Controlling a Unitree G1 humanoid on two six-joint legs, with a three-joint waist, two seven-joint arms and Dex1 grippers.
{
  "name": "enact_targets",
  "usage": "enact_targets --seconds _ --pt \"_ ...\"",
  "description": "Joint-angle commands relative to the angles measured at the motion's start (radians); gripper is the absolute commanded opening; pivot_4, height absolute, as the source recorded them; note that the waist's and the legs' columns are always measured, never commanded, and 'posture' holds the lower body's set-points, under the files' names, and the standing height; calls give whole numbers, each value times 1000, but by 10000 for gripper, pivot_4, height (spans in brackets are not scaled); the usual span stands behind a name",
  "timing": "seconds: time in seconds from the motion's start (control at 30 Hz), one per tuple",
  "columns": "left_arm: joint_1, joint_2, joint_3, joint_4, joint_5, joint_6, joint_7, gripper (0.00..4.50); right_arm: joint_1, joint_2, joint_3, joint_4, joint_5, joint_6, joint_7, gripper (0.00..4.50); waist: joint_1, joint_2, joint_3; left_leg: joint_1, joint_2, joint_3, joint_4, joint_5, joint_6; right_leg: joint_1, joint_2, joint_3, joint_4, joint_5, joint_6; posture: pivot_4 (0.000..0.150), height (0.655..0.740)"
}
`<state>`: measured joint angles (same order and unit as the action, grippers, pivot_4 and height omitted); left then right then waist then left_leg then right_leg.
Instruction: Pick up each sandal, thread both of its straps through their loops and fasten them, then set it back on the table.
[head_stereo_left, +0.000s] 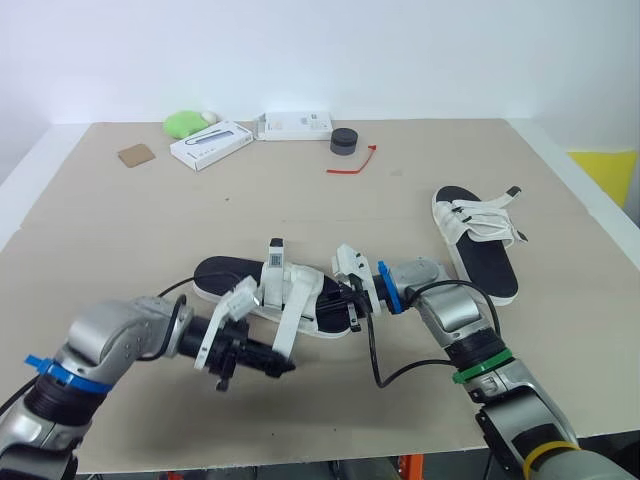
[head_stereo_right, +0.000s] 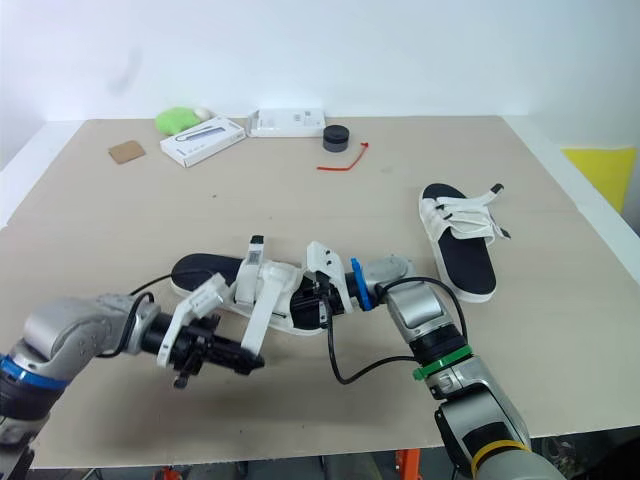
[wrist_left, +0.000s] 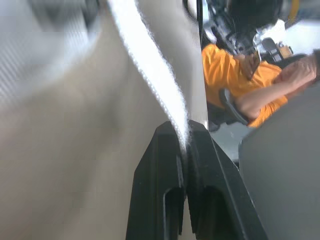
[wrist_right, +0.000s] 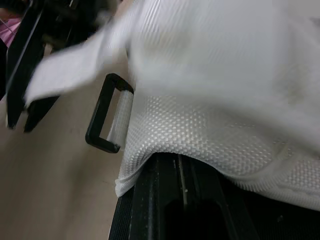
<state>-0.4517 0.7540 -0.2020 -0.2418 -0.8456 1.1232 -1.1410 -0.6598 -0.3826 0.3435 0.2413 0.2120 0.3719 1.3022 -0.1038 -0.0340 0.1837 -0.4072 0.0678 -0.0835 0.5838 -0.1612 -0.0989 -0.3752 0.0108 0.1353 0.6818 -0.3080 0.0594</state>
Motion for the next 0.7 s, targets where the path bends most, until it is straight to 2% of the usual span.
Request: enact_targets --seconds 0.03,0.13,0.3,0.47,0.6,0.7 --pt "-137 -35 94 60 -121 117 0 205 31 -5 39 36 -33 25 -7 0 0 0 0 0 0 0 0 0 0 0 0 0 0 0 0 1500 7400" --pt "-268 -101 175 182 -195 214 48 205 33 -7 39 37 -34 23 -7 0 0 0 0 0 0 0 0 0 0 0 0 -1 0 0 0 1500 7400" --pt "-437 -186 200 397 -158 255 96 205 31 -8 38 41 -35 22 -7 0 -1 0 0 0 0 0 0 0 0 0 0 -1 0 0 1 1500 7400" --pt "-493 -198 87 552 -40 199 21 205 25 -2 35 46 -33 22 -11 0 -1 0 0 0 0 -1 0 0 0 1 1 -1 0 0 1 1500 7400" --pt "-481 -197 -24 577 45 131 -74 205 32 -1 35 37 -33 26 -15 0 -1 0 0 0 0 -1 1 0 0 1 0 -1 0 0 1 1500 7400" --pt "-470 -212 -58 567 62 125 -116 205 41 -3 34 27 -31 30 -21 0 -1 0 0 0 0 -1 0 0 0 1 1 -1 0 1 1 1500 7400"
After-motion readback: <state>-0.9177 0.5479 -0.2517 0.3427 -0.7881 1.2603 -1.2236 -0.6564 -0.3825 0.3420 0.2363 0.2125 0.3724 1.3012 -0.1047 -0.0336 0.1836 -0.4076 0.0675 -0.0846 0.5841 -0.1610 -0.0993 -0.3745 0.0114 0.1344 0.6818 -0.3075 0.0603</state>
